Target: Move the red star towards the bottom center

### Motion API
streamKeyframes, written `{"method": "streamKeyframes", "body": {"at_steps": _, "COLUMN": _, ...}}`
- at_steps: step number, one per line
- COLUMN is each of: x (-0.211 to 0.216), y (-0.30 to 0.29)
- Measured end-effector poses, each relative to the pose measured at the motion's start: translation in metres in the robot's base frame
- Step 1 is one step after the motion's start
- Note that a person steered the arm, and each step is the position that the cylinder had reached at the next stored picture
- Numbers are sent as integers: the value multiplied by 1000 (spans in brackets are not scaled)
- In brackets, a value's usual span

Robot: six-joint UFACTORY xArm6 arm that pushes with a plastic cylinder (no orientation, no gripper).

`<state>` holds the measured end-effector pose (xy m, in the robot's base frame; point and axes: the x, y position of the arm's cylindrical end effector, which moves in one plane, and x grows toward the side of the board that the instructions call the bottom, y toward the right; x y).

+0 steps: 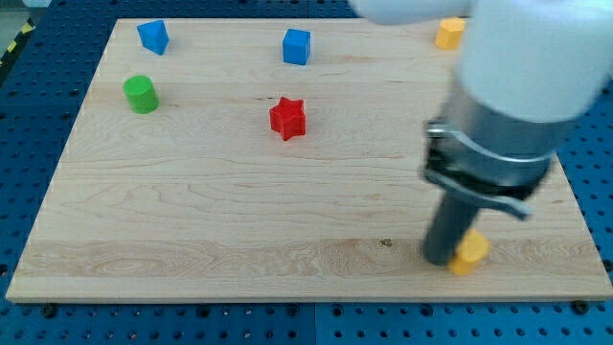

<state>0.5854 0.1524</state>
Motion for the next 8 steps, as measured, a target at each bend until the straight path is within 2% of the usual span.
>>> {"method": "streamKeyframes", "body": {"at_steps": 1, "x": 0, "y": 55}}
{"method": "streamKeyframes", "body": {"at_steps": 2, "x": 0, "y": 78}}
{"method": "streamKeyframes", "body": {"at_steps": 3, "x": -6, "y": 43}}
{"method": "streamKeyframes", "body": {"at_steps": 5, "x": -29, "y": -119}}
{"method": "streamKeyframes", "body": {"at_steps": 8, "x": -115, "y": -361}}
